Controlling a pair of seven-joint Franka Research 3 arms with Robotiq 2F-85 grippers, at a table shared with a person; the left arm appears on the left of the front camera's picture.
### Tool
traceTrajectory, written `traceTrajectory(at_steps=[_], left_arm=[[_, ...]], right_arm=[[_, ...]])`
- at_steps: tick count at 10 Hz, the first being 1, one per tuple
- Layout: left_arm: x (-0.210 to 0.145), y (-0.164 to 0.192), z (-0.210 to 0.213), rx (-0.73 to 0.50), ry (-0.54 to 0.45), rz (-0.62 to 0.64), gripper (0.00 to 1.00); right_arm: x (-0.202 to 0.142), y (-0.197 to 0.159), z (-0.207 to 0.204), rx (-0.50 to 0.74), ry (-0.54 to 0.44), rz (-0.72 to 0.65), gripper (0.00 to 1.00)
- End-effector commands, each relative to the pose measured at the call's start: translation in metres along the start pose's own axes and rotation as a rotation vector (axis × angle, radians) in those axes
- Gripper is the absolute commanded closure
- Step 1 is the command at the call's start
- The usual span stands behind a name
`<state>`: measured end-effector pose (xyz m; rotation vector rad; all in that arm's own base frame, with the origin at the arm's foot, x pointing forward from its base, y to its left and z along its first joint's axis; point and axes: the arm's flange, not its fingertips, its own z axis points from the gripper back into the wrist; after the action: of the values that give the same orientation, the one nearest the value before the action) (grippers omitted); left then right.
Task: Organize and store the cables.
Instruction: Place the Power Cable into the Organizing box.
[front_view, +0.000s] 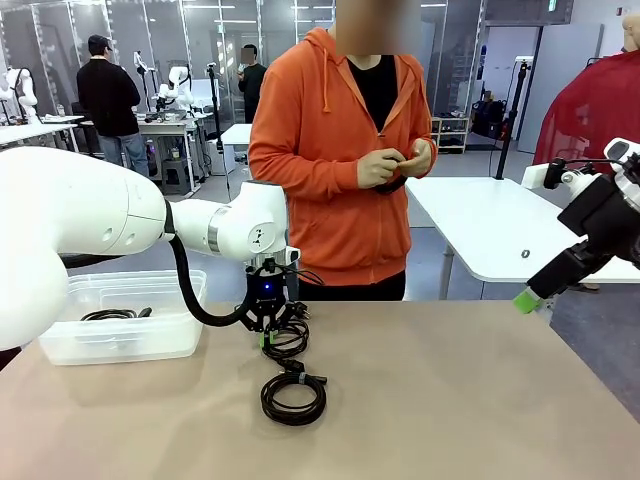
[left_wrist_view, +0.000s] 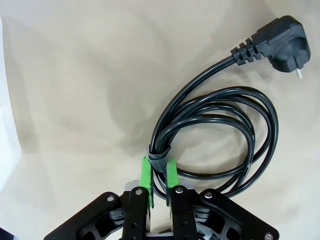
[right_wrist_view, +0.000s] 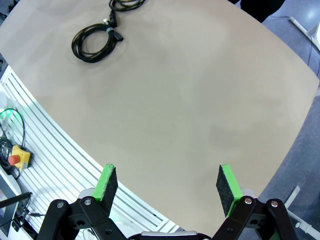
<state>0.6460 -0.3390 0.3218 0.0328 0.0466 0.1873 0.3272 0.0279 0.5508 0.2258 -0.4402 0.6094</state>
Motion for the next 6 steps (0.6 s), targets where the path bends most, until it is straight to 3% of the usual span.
traceTrajectory(at_steps=[1, 4, 6], left_arm=[[0.004, 0.005, -0.005, 0.048, 0.006, -0.022, 1.0], [-0.015, 0.014, 0.031, 0.036, -0.017, -0.063, 0.98], [-0.051, 0.022, 0.073, 0.035, -0.053, -0.118, 0.98]], right_arm=[[0.002, 0.0, 0.001, -0.003, 0.01, 0.002, 0.0], [0.002, 0.0, 0.001, -0.003, 0.01, 0.002, 0.0], [0.002, 0.0, 0.001, -0.003, 0.01, 0.002, 0.0]])
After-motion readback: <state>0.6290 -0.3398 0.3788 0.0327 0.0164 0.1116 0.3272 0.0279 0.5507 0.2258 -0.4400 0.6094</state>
